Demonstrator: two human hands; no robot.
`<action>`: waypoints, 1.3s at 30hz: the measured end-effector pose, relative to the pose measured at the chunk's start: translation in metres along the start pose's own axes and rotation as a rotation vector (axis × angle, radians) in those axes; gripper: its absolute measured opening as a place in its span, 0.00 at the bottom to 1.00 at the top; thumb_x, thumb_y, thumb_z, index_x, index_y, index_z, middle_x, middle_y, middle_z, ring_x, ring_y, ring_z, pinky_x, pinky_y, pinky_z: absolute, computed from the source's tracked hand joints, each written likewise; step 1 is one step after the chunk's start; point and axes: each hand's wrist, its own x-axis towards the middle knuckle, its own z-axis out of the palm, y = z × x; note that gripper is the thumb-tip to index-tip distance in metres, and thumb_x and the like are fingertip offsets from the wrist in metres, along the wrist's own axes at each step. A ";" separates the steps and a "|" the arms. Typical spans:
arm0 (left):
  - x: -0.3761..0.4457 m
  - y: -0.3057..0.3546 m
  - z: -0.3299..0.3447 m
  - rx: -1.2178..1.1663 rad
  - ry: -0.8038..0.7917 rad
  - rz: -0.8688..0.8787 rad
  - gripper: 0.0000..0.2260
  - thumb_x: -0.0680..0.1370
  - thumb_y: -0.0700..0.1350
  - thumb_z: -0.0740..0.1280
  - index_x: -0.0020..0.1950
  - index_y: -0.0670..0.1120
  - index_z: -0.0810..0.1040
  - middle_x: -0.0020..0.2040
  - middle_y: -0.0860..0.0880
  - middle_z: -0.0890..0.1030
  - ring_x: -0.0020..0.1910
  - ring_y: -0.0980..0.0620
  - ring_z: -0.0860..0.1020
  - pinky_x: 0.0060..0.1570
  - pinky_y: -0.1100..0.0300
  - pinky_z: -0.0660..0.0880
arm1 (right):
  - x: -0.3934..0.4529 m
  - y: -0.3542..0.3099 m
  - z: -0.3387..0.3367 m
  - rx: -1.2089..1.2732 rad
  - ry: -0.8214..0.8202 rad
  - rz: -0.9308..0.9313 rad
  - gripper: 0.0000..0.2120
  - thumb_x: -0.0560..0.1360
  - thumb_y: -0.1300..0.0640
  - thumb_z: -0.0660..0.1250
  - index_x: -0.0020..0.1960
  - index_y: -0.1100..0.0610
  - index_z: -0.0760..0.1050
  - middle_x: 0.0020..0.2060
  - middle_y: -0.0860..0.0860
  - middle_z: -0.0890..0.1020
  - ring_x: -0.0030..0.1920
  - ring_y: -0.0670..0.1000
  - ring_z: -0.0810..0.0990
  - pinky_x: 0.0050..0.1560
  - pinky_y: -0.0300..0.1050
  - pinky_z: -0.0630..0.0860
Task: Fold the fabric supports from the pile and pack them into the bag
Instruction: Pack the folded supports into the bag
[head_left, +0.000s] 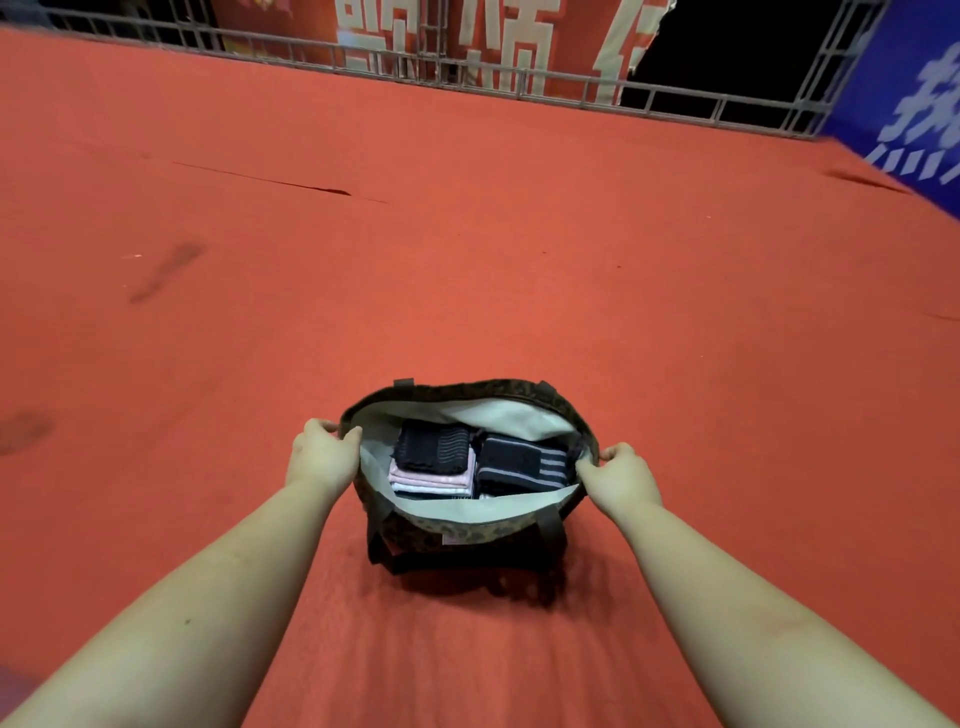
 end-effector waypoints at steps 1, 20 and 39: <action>0.001 -0.002 -0.001 -0.016 0.002 -0.017 0.21 0.79 0.54 0.60 0.64 0.39 0.70 0.62 0.37 0.74 0.61 0.38 0.73 0.58 0.51 0.69 | 0.000 -0.002 -0.001 -0.002 0.004 -0.014 0.22 0.74 0.47 0.64 0.64 0.59 0.68 0.59 0.57 0.76 0.59 0.58 0.75 0.54 0.46 0.71; 0.000 0.013 -0.011 0.104 -0.138 0.107 0.24 0.79 0.55 0.61 0.68 0.41 0.70 0.66 0.40 0.73 0.65 0.39 0.71 0.62 0.51 0.69 | 0.019 -0.016 0.011 -0.083 0.018 -0.091 0.33 0.74 0.42 0.63 0.72 0.57 0.62 0.68 0.58 0.69 0.68 0.60 0.67 0.68 0.52 0.65; 0.074 0.082 0.026 0.151 -0.391 0.095 0.16 0.73 0.52 0.72 0.40 0.40 0.74 0.37 0.44 0.74 0.39 0.44 0.73 0.36 0.58 0.65 | 0.093 -0.085 0.026 0.059 -0.251 0.063 0.26 0.76 0.47 0.65 0.64 0.66 0.71 0.60 0.59 0.76 0.61 0.60 0.75 0.53 0.45 0.68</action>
